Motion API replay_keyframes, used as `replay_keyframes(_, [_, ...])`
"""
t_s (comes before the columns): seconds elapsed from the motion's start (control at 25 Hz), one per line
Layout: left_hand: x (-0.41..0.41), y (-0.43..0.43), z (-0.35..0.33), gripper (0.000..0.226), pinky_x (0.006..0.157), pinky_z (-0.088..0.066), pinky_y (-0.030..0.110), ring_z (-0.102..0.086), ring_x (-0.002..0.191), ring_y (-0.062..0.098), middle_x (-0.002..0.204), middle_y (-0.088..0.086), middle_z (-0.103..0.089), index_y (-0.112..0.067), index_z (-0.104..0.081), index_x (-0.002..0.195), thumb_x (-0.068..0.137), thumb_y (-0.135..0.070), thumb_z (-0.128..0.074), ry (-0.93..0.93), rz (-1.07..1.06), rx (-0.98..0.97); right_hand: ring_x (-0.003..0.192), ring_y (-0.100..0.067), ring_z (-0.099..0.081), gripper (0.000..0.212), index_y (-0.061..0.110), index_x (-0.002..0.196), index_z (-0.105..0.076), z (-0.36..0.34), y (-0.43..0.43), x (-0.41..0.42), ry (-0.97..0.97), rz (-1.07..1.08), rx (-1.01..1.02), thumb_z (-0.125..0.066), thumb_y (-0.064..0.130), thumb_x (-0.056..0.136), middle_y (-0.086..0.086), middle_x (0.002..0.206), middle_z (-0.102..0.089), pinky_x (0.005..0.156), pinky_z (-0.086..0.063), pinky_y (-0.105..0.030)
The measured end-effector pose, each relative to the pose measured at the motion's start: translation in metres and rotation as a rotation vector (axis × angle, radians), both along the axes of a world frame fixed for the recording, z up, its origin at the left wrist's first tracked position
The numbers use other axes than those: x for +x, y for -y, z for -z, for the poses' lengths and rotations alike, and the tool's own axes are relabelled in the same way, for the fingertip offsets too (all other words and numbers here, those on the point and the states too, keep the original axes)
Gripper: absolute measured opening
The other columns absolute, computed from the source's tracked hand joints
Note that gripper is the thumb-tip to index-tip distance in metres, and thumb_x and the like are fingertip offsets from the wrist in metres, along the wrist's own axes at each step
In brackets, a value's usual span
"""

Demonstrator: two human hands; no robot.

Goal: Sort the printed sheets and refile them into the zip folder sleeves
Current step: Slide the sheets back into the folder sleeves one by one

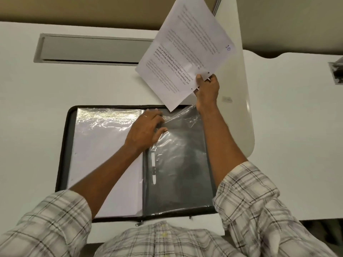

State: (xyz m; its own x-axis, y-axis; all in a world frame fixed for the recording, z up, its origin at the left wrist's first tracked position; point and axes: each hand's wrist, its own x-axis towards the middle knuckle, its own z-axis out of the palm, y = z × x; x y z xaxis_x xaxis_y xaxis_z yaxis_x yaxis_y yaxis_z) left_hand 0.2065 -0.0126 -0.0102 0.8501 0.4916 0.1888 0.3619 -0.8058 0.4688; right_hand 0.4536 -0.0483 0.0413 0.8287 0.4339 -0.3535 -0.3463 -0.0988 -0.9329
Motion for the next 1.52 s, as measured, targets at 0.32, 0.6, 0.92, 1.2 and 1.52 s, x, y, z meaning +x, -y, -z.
replay_keyframes(0.32, [0.021, -0.033, -0.018, 0.024, 0.108, -0.027, 0.038, -0.056, 0.098, 0.012, 0.09, -0.012, -0.063, -0.028, -0.059, 0.091, 0.079, -0.04, -0.076, -0.17, 0.161, -0.228, 0.091, -0.017, -0.071, 0.013, 0.016, 0.106, -0.064, -0.007, 0.001, 0.003, 0.027, -0.003, 0.019, -0.065, 0.008, 0.097, -0.001, 0.101, -0.073, 0.091, -0.06, -0.049])
replay_keyframes(0.6, [0.031, -0.032, -0.019, 0.035, 0.113, -0.03, 0.039, -0.058, 0.092, 0.005, 0.097, -0.018, -0.063, -0.032, -0.052, 0.1, 0.078, -0.028, -0.079, -0.139, 0.212, -0.327, 0.103, -0.023, -0.073, 0.02, 0.012, 0.113, -0.064, -0.012, 0.006, 0.014, 0.105, -0.008, -0.034, -0.067, 0.007, 0.094, -0.006, 0.109, -0.075, 0.093, -0.06, -0.05])
replay_keyframes(0.92, [0.037, -0.032, -0.034, 0.052, 0.106, -0.028, 0.033, -0.058, 0.109, 0.006, 0.114, -0.013, -0.066, -0.031, -0.06, 0.127, 0.088, -0.063, -0.069, -0.005, 0.128, -0.251, 0.093, -0.016, -0.073, 0.025, 0.007, 0.119, -0.062, -0.014, 0.007, 0.014, 0.119, -0.005, -0.025, -0.066, 0.006, 0.095, -0.005, 0.108, -0.075, 0.091, -0.061, -0.049])
replay_keyframes(1.2, [0.036, -0.032, -0.026, 0.04, 0.111, -0.039, 0.044, -0.065, 0.105, 0.007, 0.109, -0.018, -0.069, -0.037, -0.061, 0.132, 0.094, -0.038, -0.07, 0.021, 0.054, -0.262, 0.102, -0.029, -0.073, 0.019, 0.011, 0.111, -0.064, -0.019, 0.008, 0.019, 0.149, -0.015, -0.048, -0.068, 0.009, 0.092, -0.011, 0.109, -0.075, 0.092, -0.059, -0.055])
replay_keyframes(1.52, [0.031, -0.041, -0.026, 0.085, 0.096, -0.057, 0.034, -0.069, 0.091, 0.006, 0.118, -0.013, -0.065, -0.036, -0.036, 0.156, 0.084, -0.04, -0.083, -0.011, -0.01, -0.494, 0.08, -0.007, -0.064, 0.015, 0.007, 0.112, -0.06, -0.008, 0.019, 0.02, 0.258, -0.09, -0.189, -0.063, 0.007, 0.097, 0.001, 0.098, -0.068, 0.069, -0.055, -0.021])
